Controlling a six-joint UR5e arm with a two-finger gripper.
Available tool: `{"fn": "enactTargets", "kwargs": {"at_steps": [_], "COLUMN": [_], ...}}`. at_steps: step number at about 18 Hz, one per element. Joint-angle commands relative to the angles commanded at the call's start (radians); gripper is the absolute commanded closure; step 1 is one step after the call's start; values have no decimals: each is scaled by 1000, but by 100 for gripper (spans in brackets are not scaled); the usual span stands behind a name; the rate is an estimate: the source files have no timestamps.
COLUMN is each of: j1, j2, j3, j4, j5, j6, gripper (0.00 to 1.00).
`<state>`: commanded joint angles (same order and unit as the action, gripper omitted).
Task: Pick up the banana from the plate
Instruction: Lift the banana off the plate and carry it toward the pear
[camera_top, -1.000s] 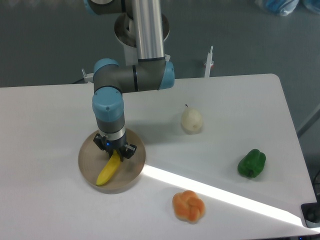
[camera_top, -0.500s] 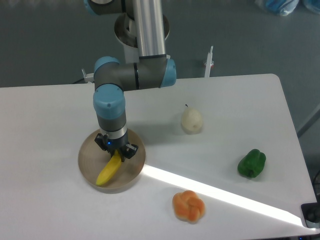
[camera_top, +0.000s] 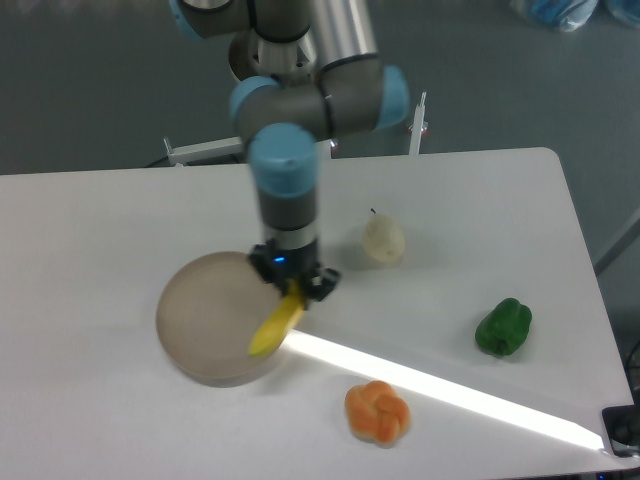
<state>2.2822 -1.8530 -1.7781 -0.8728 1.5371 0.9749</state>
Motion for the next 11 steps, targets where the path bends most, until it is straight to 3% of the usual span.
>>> {"fn": "enactTargets", "kwargs": {"at_steps": [5,11], "j1": [123,158], "j2": [-43,-49], "j3": [86,123], "j4": [-3,-3], "j5": [-3,-2], "j6": [204,275], "gripper": [71,71]}}
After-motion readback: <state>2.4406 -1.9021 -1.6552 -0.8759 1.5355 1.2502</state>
